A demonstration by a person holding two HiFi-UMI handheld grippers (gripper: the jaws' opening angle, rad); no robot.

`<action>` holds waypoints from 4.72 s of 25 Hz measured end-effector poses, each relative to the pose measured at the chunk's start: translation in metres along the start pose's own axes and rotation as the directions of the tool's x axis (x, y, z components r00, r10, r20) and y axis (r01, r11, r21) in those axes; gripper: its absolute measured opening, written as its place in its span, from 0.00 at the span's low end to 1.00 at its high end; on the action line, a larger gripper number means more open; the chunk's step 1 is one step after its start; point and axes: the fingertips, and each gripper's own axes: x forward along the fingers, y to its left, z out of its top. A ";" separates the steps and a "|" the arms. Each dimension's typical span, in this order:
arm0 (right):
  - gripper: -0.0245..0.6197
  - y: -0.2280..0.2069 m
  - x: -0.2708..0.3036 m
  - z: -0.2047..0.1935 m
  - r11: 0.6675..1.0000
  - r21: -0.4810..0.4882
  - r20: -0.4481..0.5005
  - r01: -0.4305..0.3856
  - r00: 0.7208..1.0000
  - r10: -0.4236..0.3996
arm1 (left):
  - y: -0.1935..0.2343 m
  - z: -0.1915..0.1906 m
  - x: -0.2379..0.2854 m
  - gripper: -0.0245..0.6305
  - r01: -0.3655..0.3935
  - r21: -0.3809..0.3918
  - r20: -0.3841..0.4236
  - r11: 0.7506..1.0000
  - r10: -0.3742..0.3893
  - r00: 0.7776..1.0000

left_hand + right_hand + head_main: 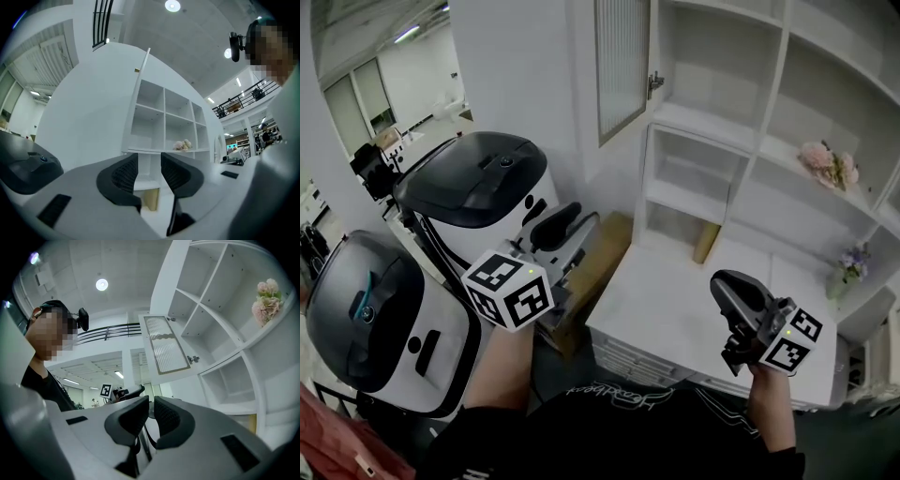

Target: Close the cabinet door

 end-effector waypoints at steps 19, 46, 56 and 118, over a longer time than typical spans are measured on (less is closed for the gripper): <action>0.13 -0.051 0.029 -0.011 1.000 0.003 -0.057 0.020 0.998 -0.020 | 0.062 0.027 0.064 0.30 0.054 0.060 0.025 0.997 -0.056 0.998; 0.13 -0.103 0.054 -0.032 0.999 0.031 -0.090 0.026 0.996 -0.023 | 0.047 0.025 0.075 0.26 0.158 0.101 0.014 0.982 -0.160 0.987; 0.13 -0.114 0.029 -0.017 0.997 0.049 -0.080 -0.051 0.995 0.055 | 0.011 0.019 0.092 0.27 0.061 0.124 0.011 0.990 -0.063 0.998; 0.13 -0.199 -0.183 0.070 0.999 0.052 0.060 0.000 0.998 -0.004 | -0.129 -0.029 0.282 0.40 -0.290 0.276 0.078 0.916 0.279 0.957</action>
